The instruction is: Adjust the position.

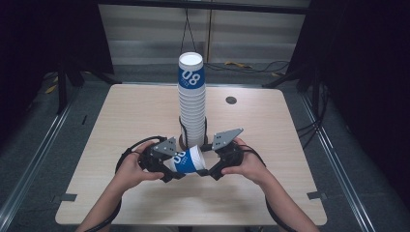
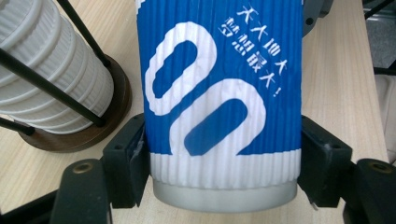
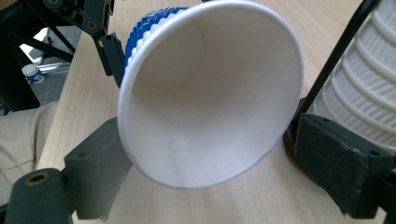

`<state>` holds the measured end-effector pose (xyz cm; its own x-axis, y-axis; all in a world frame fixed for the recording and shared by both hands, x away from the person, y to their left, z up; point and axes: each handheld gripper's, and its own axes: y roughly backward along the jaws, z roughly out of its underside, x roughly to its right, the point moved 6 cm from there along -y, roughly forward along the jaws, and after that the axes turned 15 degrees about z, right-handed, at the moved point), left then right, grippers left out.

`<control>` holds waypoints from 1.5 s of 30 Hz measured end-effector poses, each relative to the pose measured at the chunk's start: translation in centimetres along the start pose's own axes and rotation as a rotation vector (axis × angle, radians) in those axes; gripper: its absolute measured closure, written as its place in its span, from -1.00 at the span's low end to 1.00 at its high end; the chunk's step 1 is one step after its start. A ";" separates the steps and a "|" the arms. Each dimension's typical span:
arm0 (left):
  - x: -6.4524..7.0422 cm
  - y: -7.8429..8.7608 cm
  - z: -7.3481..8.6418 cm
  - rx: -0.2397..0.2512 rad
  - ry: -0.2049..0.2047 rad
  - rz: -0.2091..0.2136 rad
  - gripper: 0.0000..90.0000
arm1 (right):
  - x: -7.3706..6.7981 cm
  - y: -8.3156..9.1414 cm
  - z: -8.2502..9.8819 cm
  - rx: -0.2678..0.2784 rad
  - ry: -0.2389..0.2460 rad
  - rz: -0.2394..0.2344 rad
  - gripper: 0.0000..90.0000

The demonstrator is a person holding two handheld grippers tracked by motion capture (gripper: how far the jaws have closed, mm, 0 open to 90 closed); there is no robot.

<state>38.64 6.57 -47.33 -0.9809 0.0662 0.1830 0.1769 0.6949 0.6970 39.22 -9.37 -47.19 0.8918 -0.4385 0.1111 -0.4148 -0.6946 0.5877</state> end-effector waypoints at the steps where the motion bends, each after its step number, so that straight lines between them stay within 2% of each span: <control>1: 0.0 0.0 0.0 -0.001 0.000 0.002 -0.35 | 0.0 0.0 0.0 -0.001 0.004 0.000 -0.74; 3: 0.1 0.0 0.0 -0.009 -0.004 0.006 -0.35 | 0.0 -0.1 -0.1 -0.009 0.018 -0.004 -0.76; 7: 0.1 -0.1 0.0 0.009 -0.010 0.013 -0.35 | 0.0 -0.1 -0.2 -0.014 0.029 -0.015 -0.78; 13: 0.1 -0.2 0.1 -0.006 -0.020 0.022 -0.35 | -0.1 -0.3 -0.3 -0.020 0.051 -0.035 -0.78; 16: 0.1 -0.3 0.1 -0.006 -0.022 0.026 -0.35 | -0.2 -0.5 -0.3 -0.021 0.047 -0.051 -0.78; 25: -0.1 -0.3 0.4 0.002 -0.026 0.036 -0.34 | -0.4 -0.6 -0.4 -0.012 0.074 -0.059 -0.65; 35: -0.1 -0.3 0.5 -0.007 -0.003 0.019 -0.35 | -0.3 -0.7 -0.7 -0.010 0.093 -0.061 -0.60; 36: -0.1 -0.3 0.6 -0.028 -0.003 0.012 -0.36 | -0.3 -0.6 -0.6 -0.013 0.091 -0.062 -0.59; 38: -0.2 -0.4 0.7 -0.049 0.019 -0.009 -0.51 | -0.2 -0.5 -0.6 -0.022 0.090 -0.050 -0.59; 45: -0.5 -0.4 0.8 -0.043 0.036 -0.013 -0.54 | 0.5 0.1 -0.1 -0.052 0.086 -0.034 -0.55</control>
<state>38.98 6.86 -48.29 -0.9797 0.0306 0.1979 0.1679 0.6642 0.7284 39.60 -9.57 -46.98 0.9184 -0.3629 0.1574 -0.3759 -0.6767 0.6331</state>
